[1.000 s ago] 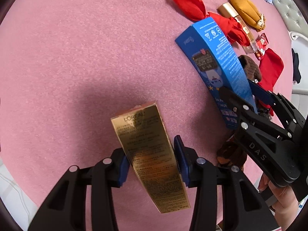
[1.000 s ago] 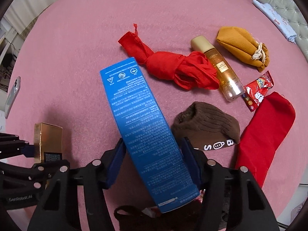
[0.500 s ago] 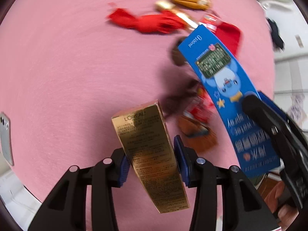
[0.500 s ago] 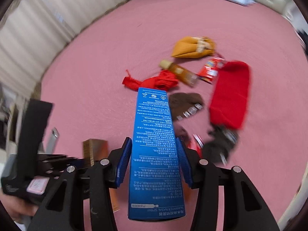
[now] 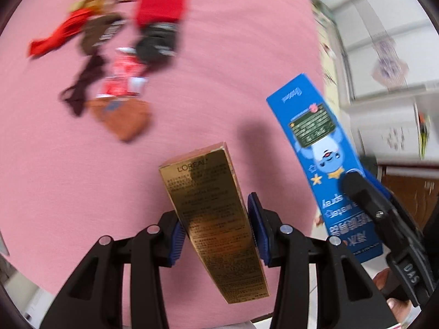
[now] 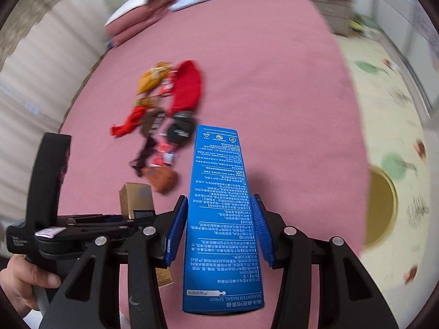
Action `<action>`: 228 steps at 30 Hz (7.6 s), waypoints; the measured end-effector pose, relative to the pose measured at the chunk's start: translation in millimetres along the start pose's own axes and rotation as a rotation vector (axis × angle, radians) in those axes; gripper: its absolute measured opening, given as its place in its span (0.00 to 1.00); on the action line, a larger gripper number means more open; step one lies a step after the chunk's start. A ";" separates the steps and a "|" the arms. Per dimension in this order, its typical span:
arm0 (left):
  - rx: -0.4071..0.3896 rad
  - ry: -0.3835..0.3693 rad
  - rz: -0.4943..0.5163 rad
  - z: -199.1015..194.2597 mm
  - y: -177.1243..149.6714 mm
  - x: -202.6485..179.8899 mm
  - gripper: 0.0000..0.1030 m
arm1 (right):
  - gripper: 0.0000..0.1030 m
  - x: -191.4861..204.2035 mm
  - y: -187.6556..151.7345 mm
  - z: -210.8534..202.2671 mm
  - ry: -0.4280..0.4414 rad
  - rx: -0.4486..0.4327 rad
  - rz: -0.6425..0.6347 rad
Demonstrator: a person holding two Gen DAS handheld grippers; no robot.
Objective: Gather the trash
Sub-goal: 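Carry both boxes over the yellow bin and open both tools to drop them, then move both open tools back to the pile on the bed, then grasp the dark brown knotted cloth with the left tool while the right grasps the orange knit glove, then carry both cloth items over the yellow bin and open both tools, then move both open tools back to the pile on the bed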
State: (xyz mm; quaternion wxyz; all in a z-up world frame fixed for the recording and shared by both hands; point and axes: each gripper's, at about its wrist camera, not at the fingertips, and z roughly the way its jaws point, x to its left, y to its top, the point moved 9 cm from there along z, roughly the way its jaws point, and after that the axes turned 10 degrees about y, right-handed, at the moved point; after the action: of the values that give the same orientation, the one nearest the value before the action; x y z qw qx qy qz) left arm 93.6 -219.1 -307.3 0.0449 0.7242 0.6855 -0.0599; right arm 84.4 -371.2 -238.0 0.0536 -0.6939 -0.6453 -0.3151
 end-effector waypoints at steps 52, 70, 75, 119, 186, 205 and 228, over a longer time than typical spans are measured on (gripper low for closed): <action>-0.094 0.024 0.309 -2.2 7.5 -147.6 0.87 | 0.63 -128.3 9.0 -102.3 -0.158 -0.180 0.207; -0.098 0.093 0.031 -8.1 16.8 58.5 0.87 | 0.63 25.5 8.2 33.9 -0.027 0.011 0.033; -0.094 0.095 -0.020 -5.3 27.4 101.1 0.87 | 0.63 55.1 11.0 70.0 -0.013 0.048 0.017; 0.022 0.204 -0.153 83.5 141.0 242.6 0.40 | 0.19 101.6 -1.0 234.0 0.100 0.239 0.104; 0.073 -0.045 0.404 85.0 -9.2 -279.7 0.19 | 0.13 -260.3 -68.4 -112.2 -0.163 -0.161 0.457; -0.049 -0.067 0.483 51.4 24.8 -315.3 0.69 | 0.47 -281.4 -27.8 -141.7 -0.245 -0.240 0.456; -0.095 0.017 0.158 8.5 42.9 -81.2 0.69 | 0.47 -100.1 1.1 -15.4 -0.056 -0.057 0.218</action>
State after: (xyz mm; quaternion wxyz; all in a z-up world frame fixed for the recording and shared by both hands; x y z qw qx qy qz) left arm 131.9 -303.0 -304.4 0.0778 0.7736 0.6287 -0.0173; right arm 82.9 -465.0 -276.1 0.0500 -0.7696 -0.5581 -0.3061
